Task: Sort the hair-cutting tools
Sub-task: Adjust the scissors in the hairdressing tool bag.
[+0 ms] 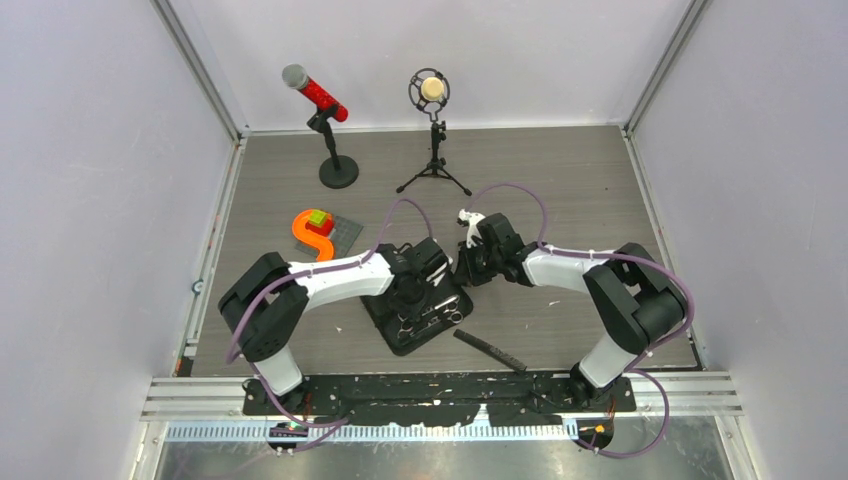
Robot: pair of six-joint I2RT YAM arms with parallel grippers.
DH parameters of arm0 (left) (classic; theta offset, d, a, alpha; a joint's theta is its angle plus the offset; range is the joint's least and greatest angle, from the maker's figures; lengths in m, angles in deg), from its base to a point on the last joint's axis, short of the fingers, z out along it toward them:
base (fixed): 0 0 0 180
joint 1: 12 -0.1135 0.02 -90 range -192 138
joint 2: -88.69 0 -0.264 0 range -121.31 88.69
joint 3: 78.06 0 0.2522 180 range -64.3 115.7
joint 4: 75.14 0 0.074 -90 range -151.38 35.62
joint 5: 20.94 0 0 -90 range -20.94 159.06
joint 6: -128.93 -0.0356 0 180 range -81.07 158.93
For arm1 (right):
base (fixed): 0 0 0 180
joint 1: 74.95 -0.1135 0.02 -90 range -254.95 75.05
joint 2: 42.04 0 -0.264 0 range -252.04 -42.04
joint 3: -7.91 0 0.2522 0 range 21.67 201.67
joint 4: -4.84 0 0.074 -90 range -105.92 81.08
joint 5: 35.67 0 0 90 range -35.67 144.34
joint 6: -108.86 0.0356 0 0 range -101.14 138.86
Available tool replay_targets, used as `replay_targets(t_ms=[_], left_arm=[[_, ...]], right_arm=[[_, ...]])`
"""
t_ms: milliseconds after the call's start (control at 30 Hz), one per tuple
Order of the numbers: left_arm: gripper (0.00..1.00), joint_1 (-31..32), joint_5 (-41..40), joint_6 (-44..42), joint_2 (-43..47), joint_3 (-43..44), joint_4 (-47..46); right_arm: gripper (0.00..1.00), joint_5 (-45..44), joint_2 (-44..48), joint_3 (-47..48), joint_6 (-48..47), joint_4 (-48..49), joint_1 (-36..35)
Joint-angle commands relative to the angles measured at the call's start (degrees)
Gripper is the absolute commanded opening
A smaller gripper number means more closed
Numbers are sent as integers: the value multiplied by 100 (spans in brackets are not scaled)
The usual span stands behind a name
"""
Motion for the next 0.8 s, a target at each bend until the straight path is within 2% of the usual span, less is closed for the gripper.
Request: replay_targets(t_ms=[0, 167, 367, 567, 600, 667, 733, 767], left_arm=[[0, 49, 407, -102, 107, 191, -1232], [0, 49, 6, 532, 263, 191, -1064], [0, 17, -1107, 1305, 562, -128, -442], [0, -39, -1107, 1310, 665, -488, -532], [3, -39, -1084, 1234, 609, -463, -544], [15, -39, -1039, 1095, 542, -394, -530], [29, -39, -1060, 996, 591, -396, -560], [36, -41, -1091, 956, 651, -411, -578]], right_arm=[[5, 417, -407, -301, 316, -79, -303], [5, 390, -351, -352, 439, -58, -316], [5, -2, -259, -355, 465, -209, -296], [5, -218, -216, -401, 532, -238, -237], [5, -230, -179, -369, 520, -252, -237], [8, -246, -111, -255, 421, -344, -232], [15, -301, -23, -90, 309, -526, -227], [22, -369, 50, 23, 268, -647, -228]])
